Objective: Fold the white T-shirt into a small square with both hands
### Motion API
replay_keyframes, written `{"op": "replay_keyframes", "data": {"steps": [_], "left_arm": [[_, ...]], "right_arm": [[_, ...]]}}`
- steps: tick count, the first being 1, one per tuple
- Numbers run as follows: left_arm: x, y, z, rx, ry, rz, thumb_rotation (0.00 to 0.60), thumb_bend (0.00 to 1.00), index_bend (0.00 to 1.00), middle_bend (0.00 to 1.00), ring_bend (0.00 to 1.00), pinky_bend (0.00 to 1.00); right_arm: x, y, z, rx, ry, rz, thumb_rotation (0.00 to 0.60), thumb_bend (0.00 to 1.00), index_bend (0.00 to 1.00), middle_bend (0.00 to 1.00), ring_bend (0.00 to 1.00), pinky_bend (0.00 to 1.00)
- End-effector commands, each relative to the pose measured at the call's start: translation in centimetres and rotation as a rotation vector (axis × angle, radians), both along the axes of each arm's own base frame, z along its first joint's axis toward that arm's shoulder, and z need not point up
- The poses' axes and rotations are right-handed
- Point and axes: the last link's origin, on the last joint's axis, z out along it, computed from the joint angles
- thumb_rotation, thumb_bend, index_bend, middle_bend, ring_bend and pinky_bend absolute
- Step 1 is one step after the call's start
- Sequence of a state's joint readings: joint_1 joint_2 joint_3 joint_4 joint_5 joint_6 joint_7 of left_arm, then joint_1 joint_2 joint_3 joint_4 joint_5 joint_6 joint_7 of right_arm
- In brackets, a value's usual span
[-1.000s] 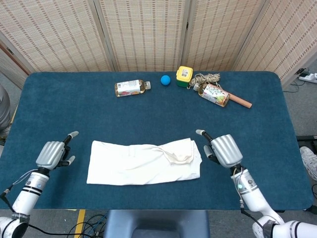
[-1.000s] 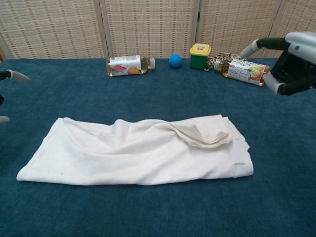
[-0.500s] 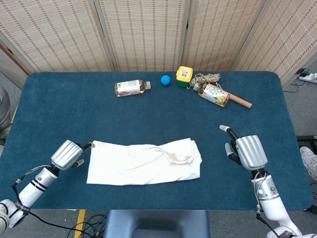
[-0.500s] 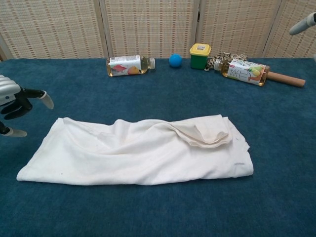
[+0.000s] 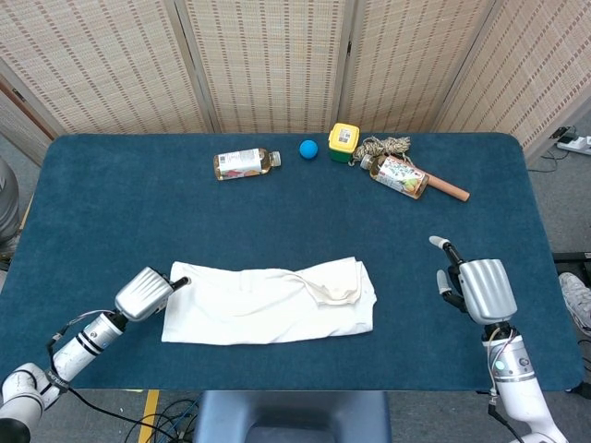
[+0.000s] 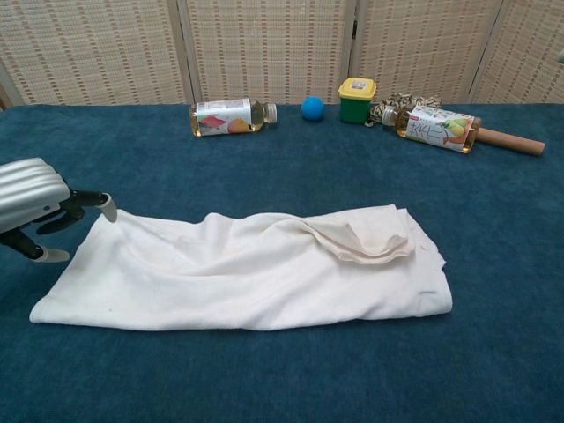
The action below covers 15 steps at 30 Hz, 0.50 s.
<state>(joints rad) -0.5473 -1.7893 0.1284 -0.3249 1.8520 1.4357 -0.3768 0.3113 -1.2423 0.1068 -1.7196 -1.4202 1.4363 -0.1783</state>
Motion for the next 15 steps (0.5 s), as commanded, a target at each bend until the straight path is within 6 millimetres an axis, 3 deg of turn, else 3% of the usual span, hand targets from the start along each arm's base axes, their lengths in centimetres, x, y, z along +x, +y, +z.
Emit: {"op": "replay_keyframes", "data": {"steps": [1,15], "left_arm": [[-0.16,-0.09,-0.31,-0.004,-0.002,0.009,0.600,0.12,0.37,0.87,0.81,0.90],[-0.02,0.08,-0.47,0.015,0.021,-0.012,0.600,0.12,0.37,0.87,0.81,0.90]], "right_arm": [[-0.05,0.05,-0.01,-0.001,-0.003,-0.004,0.600,0.54,0.19,0.93,0.94,1.00],[-0.57,0.34,0.20,-0.016,-0.027,-0.022,0.600,0.54,0.19,0.93,0.94,1.00]]}}
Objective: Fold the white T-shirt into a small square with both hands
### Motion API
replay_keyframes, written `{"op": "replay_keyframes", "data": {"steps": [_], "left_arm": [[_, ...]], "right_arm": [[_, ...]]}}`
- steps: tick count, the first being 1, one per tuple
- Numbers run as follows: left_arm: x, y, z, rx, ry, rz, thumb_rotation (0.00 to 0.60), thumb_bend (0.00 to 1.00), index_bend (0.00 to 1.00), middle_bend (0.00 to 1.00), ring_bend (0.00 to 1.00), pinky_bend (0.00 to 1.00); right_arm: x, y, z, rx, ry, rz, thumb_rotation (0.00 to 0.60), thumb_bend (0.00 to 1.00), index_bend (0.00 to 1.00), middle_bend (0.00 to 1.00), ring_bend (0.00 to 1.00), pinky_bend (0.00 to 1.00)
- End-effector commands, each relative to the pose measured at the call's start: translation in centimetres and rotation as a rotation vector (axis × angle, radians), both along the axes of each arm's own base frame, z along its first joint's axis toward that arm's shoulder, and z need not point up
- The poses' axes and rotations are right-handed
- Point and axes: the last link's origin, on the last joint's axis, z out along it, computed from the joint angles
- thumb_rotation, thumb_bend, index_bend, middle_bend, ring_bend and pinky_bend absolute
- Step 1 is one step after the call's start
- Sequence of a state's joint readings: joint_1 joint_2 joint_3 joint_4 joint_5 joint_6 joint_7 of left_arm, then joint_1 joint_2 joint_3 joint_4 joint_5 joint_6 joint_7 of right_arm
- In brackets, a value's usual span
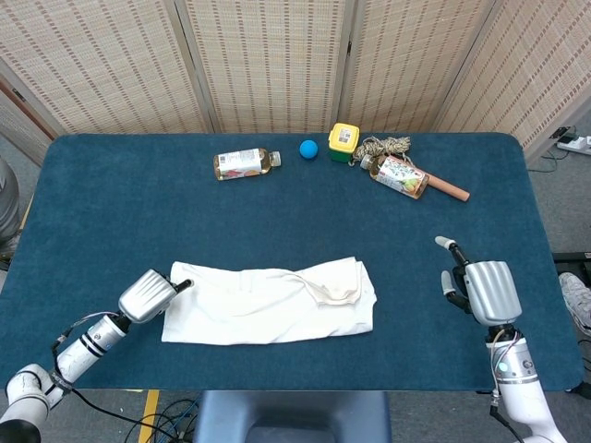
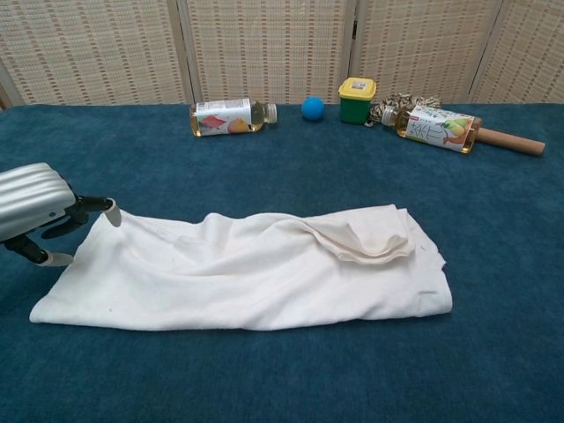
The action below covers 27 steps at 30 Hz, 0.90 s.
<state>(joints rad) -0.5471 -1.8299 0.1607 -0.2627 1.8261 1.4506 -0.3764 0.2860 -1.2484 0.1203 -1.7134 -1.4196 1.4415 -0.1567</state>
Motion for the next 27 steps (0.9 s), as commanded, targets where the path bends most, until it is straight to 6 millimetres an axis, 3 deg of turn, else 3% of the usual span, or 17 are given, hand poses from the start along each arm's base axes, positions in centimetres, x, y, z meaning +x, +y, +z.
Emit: {"op": "replay_keyframes", "data": {"steps": [1,10,27], "left_arm": [[-0.2,0.2,0.3,0.009,0.012,0.008,0.600,0.12,0.37,0.87,0.81,0.90],[-0.8,0.0,-0.1,-0.002,0.023,0.040,0.600,0.12,0.37,0.87,0.81,0.90],[1.3,-0.2,-2.2,-0.070,-0.079,0.034,0.600,0.11,0.40,0.87,0.81,0.90]], "right_arm": [[-0.1,0.0,0.1,-0.003,-0.001,-0.002,0.600,0.54,0.19,0.93,0.94,1.00],[-0.3,0.2,0.1,-0.008,-0.008,-0.012,0.600,0.54,0.19,0.93,0.94,1.00],[-0.8,0.5,0.6,-0.024,-0.024,-0.026,0.600,0.54,0.19,0.93,0.95,1.00]]}}
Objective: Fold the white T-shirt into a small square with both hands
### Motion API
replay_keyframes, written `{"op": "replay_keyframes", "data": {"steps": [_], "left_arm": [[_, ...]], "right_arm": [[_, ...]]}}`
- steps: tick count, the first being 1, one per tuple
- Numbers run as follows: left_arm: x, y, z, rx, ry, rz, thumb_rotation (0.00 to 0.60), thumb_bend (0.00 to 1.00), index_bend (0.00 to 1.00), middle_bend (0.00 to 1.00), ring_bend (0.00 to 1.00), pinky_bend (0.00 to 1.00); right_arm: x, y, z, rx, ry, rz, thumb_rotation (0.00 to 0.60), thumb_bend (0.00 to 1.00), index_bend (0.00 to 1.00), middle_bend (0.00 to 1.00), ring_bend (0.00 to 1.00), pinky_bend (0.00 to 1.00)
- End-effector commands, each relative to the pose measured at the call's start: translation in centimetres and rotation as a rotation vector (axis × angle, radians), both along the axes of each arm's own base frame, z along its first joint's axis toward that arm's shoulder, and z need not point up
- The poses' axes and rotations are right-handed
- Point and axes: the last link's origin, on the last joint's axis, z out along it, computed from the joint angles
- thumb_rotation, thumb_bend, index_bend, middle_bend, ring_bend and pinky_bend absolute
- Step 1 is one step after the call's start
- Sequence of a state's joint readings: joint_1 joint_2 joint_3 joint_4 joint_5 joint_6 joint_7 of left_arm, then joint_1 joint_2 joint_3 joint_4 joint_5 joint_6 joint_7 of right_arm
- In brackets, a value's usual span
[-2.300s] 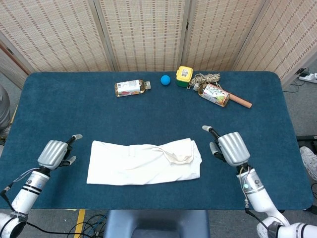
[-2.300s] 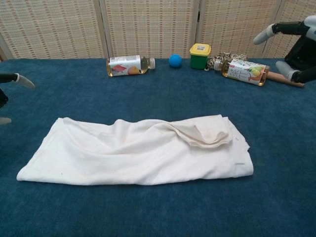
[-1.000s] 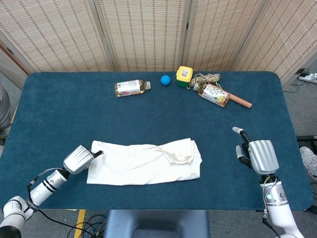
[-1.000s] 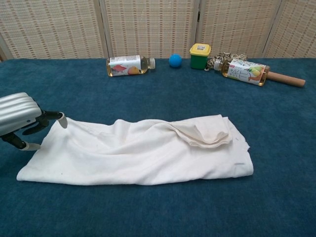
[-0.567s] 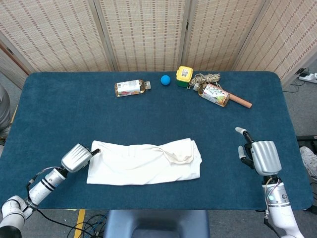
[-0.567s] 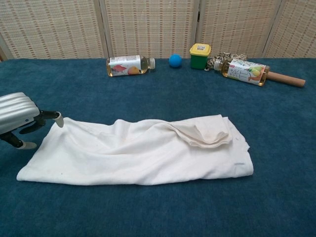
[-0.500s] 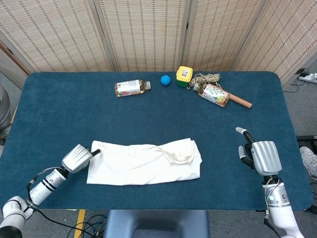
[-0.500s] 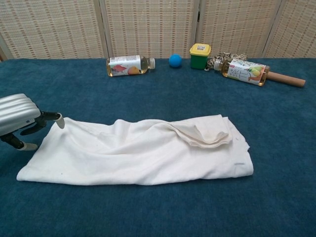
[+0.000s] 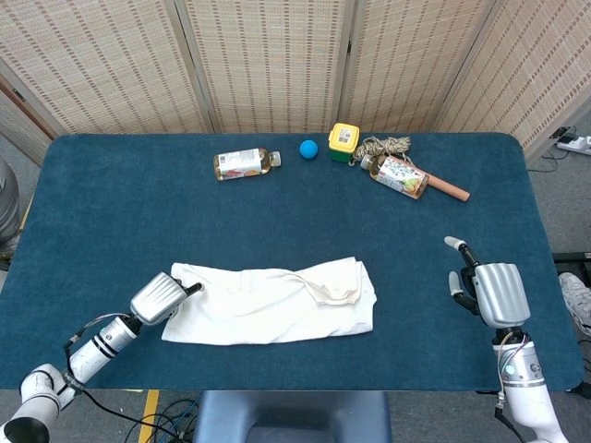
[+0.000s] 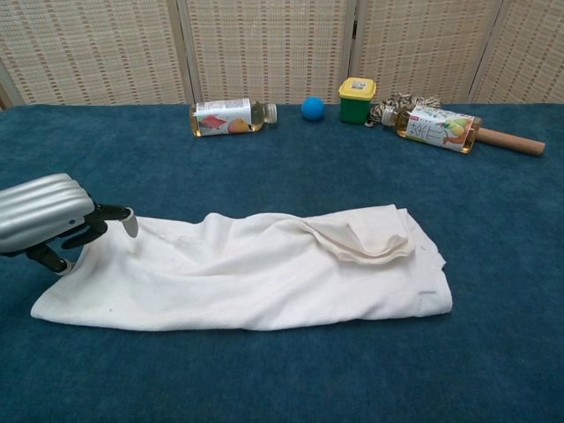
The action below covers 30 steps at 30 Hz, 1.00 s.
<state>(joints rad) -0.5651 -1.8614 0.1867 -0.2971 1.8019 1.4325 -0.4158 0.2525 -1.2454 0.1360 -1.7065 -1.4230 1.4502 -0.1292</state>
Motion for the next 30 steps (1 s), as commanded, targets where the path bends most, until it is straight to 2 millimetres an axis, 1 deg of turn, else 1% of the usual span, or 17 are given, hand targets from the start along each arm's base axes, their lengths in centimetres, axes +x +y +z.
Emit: {"op": "replay_keyframes", "data": {"steps": [1,8,14,21,26,30], "left_arm": [[0.05,0.06,-0.21,-0.013,-0.018,0.020,0.600,0.11,0.41,0.87,0.81,0.90],[-0.04,0.07,-0.56,-0.034,-0.031,0.051,0.600,0.13,0.49,0.87,0.81,0.90],[-0.14,0.03,-0.55,-0.040,-0.026,0.052,0.600,0.21,0.52,0.87,0.81,0.90],[-0.35,0.01,-0.82,-0.061,-0.023,0.075,0.600,0.34,0.54,0.87,0.81,0.88],[-0.24,0.08,-0.89,-0.065,-0.032,0.080,0.600,0.36,0.57,0.87,0.81,0.88],[-0.19,0.17,-0.89,-0.066,-0.038,0.085,0.600,0.40,0.59,0.87,0.81,0.88]], "right_arm": [[-0.11,0.02,0.12,-0.005,-0.003,-0.003,0.600,0.54,0.19,0.93,0.95,1.00],[-0.27,0.05,0.15,-0.009,-0.013,-0.006,0.600,0.54,0.19,0.93,0.95,1.00],[-0.28,0.01,0.17,-0.011,-0.017,-0.005,0.600,0.54,0.19,0.93,0.95,1.00],[-0.30,0.09,0.20,-0.014,-0.020,-0.004,0.600,0.54,0.19,0.93,0.95,1.00],[-0.26,0.11,0.32,-0.020,-0.023,-0.002,0.600,0.54,0.19,0.93,0.95,1.00],[-0.28,0.11,0.30,-0.019,-0.025,-0.002,0.600,0.54,0.19,0.93,0.95,1.00]]}}
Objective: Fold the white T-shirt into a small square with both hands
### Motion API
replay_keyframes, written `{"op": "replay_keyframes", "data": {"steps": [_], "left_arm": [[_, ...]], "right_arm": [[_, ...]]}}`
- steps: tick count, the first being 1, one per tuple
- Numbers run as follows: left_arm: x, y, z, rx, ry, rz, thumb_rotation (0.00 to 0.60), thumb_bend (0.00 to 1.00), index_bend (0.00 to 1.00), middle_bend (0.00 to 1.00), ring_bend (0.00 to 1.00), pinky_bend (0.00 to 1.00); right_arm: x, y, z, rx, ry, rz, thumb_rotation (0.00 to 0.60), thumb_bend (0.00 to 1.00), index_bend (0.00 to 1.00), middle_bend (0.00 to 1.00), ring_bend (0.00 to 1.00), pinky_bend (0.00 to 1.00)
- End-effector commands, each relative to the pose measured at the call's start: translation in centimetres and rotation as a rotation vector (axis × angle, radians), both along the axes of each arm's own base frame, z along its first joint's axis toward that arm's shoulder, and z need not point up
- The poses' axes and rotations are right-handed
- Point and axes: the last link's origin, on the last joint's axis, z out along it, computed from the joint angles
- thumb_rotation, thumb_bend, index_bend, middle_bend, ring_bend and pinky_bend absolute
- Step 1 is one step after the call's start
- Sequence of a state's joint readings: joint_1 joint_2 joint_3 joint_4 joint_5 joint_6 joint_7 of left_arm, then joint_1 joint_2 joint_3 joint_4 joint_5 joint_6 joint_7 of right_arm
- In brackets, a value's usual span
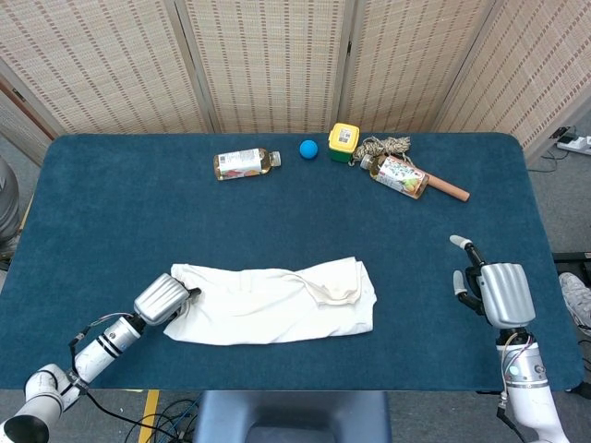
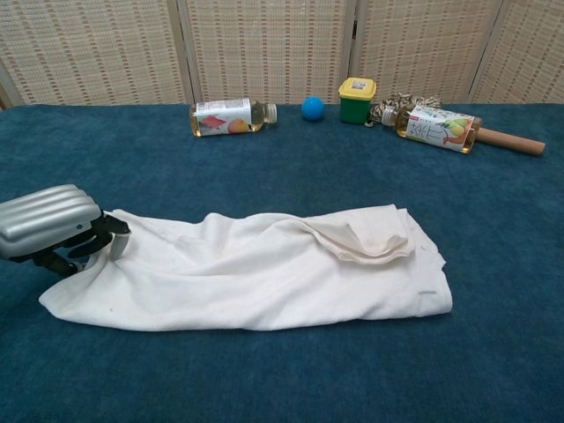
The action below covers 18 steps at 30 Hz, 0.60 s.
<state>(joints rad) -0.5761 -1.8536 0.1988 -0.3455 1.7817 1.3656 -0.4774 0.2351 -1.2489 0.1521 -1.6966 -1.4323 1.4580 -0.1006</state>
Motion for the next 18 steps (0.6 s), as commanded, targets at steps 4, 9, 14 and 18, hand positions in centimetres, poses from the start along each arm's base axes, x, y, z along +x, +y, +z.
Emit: {"op": "replay_keyframes", "data": {"steps": [4,9,14,18], "left_arm": [[-0.06,0.18,0.12,0.001,-0.007,0.013,0.600,0.44,0.60,0.87,0.81,0.88],[-0.12,0.18,0.27,-0.005,-0.046,0.041,0.600,0.48,0.64,0.87,0.81,0.88],[0.03,0.14,0.55,-0.004,-0.085,0.052,0.600,0.51,0.69,0.87,0.81,0.88],[0.07,-0.05,0.73,-0.010,-0.112,0.063,0.600,0.53,0.70,0.87,0.81,0.88]], "right_arm": [[-0.03,-0.05,-0.06,0.002,-0.002,0.000,0.600,0.54,0.19,0.93,0.95,1.00],[0.03,-0.16,-0.04,0.000,-0.005,0.003,0.600,0.53,0.19,0.93,0.95,1.00],[0.16,-0.21,0.02,-0.004,-0.009,0.009,0.600,0.53,0.19,0.93,0.95,1.00],[0.23,-0.22,0.05,-0.006,-0.012,0.014,0.600,0.53,0.19,0.93,0.95,1.00]]}}
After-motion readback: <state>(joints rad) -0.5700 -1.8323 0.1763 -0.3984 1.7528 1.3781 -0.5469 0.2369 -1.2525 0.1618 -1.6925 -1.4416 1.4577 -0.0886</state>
